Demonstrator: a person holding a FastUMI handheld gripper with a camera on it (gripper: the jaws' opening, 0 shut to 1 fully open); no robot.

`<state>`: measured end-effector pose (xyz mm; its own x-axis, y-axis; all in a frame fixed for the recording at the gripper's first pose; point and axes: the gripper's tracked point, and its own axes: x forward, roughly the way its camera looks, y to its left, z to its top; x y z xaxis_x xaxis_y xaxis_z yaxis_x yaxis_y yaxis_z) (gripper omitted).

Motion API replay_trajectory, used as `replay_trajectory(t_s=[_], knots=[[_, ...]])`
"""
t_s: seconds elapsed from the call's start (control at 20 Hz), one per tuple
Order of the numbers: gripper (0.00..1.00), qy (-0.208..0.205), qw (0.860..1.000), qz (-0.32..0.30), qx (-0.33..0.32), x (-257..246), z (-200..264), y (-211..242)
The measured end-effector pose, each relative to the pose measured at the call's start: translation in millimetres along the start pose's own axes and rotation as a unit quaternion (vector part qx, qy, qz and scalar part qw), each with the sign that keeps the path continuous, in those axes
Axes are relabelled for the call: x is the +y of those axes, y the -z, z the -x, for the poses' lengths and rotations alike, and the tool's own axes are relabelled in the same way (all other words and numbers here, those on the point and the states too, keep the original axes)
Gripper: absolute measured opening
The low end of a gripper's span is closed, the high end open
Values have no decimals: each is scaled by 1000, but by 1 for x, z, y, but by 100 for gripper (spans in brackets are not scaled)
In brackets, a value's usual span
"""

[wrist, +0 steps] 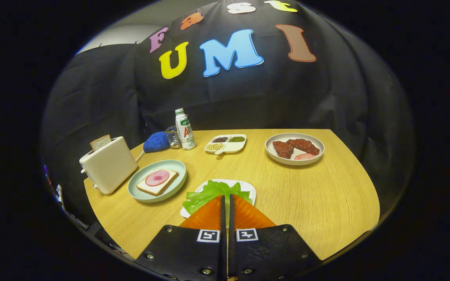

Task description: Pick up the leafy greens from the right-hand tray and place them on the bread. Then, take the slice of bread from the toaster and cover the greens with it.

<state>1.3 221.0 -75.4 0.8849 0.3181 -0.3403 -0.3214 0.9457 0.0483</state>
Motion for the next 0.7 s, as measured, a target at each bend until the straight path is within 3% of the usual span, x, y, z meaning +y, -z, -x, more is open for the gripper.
replay_trajectory(t_s=[0.7], knots=[[1,-48,997,37,-45,83,-3,-51]])
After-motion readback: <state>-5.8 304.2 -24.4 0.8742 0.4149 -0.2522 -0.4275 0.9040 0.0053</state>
